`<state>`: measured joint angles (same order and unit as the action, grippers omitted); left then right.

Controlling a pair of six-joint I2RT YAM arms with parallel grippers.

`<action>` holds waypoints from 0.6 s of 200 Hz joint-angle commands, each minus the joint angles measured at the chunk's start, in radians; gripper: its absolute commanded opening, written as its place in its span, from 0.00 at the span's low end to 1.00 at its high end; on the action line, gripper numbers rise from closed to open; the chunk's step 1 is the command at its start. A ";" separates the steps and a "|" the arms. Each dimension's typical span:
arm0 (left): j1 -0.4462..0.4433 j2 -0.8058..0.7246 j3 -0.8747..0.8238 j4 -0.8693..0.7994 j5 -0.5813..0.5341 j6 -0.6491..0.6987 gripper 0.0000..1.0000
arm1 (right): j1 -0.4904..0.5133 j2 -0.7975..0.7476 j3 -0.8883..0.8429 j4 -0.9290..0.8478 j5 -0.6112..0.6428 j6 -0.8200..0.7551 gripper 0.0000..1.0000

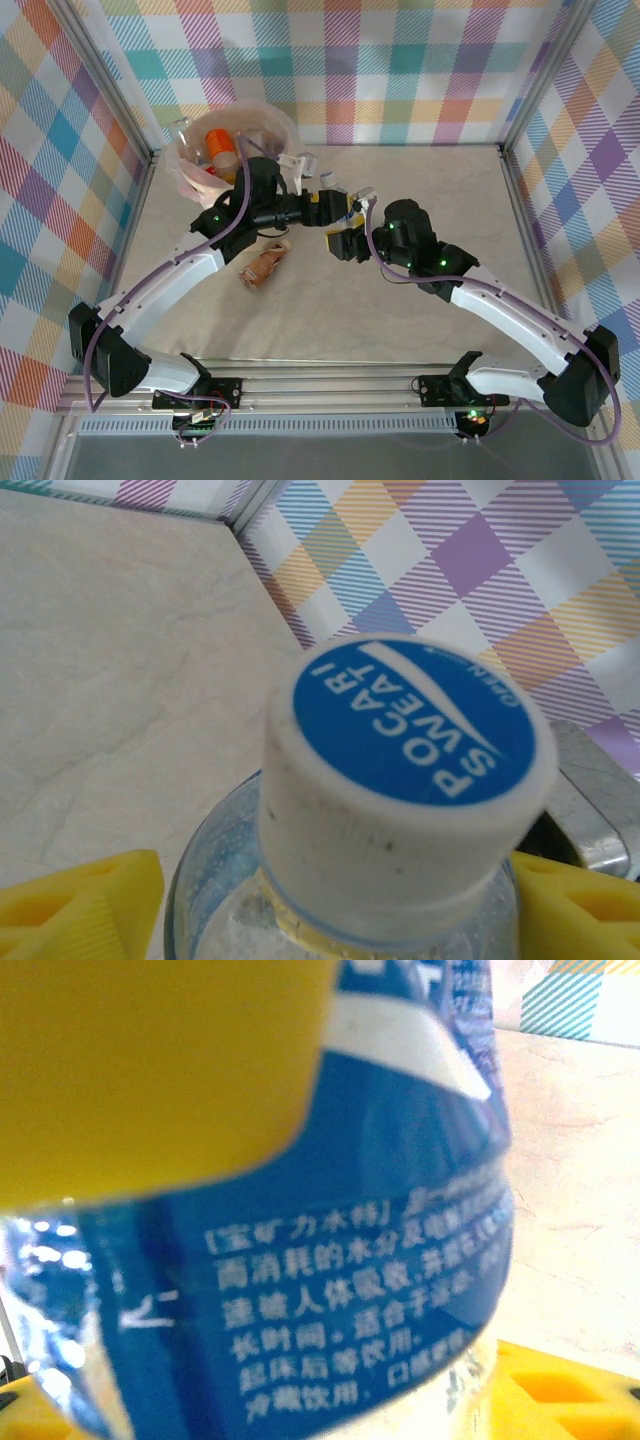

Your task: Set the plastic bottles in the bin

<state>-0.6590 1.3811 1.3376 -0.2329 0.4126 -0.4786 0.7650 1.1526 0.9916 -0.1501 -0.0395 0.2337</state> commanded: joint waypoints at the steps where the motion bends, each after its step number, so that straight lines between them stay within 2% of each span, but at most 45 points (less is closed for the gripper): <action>1: -0.016 0.001 0.024 0.020 0.025 0.008 0.78 | -0.004 -0.021 0.012 0.058 -0.018 0.026 0.61; 29: -0.017 0.006 0.022 0.023 0.040 0.003 0.67 | -0.004 -0.015 0.013 0.077 -0.023 0.042 0.62; 65: -0.017 0.003 0.016 0.031 0.038 -0.002 0.44 | -0.004 -0.007 0.017 0.080 -0.017 0.047 0.68; 83: -0.017 -0.005 0.013 0.028 0.016 -0.001 0.39 | -0.005 -0.006 0.018 0.073 -0.015 0.049 0.77; 109: -0.016 -0.022 0.027 -0.009 -0.053 0.027 0.37 | -0.003 -0.010 0.024 0.043 -0.012 0.049 0.97; 120: -0.015 -0.030 0.045 -0.036 -0.093 0.053 0.37 | -0.004 -0.014 0.030 0.019 -0.007 0.048 1.00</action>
<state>-0.6609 1.3808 1.3392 -0.2363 0.3969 -0.4763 0.7650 1.1526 0.9920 -0.1322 -0.0463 0.2783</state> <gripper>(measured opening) 0.587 0.983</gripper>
